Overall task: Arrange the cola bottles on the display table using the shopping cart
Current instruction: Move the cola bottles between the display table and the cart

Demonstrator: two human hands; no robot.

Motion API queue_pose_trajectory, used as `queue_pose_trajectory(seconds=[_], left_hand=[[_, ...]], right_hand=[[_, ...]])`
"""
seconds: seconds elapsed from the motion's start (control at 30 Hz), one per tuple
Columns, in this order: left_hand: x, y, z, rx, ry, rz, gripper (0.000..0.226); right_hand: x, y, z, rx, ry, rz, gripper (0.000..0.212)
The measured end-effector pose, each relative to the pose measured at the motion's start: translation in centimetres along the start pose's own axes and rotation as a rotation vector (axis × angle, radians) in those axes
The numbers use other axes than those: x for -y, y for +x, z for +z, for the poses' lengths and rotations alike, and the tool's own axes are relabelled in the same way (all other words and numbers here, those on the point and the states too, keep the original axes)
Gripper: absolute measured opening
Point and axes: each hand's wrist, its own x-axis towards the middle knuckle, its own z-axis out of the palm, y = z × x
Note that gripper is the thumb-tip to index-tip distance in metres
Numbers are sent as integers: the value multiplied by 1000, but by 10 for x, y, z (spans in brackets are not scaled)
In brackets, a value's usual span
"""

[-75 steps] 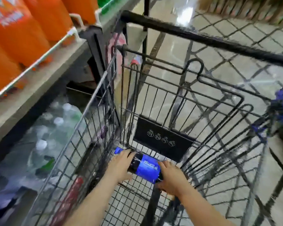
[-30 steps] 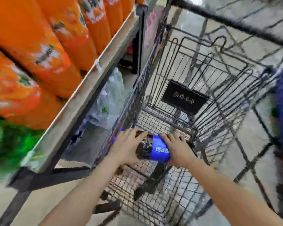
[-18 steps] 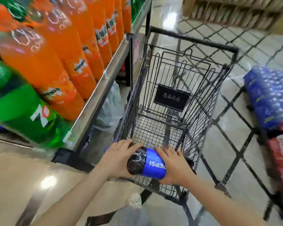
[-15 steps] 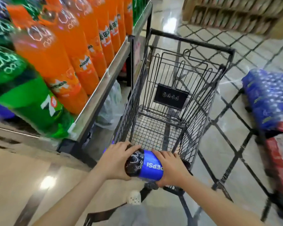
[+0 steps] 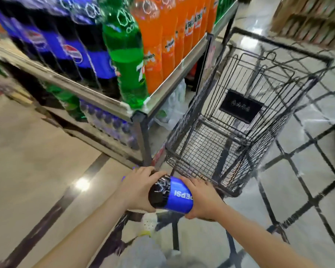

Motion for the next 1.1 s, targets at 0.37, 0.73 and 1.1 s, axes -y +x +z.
queue_pose_trajectory(seconds=[0.37, 0.73, 1.1], left_hand=[[134, -96, -39, -118, 3, -82, 107], [335, -182, -101, -81, 95, -123, 108], [476, -178, -111, -60, 20, -187, 101]], right_hand=[[142, 90, -6, -73, -87, -83, 113], [327, 217, -7, -177, 18, -122, 111], [395, 358, -15, -67, -36, -148, 120]])
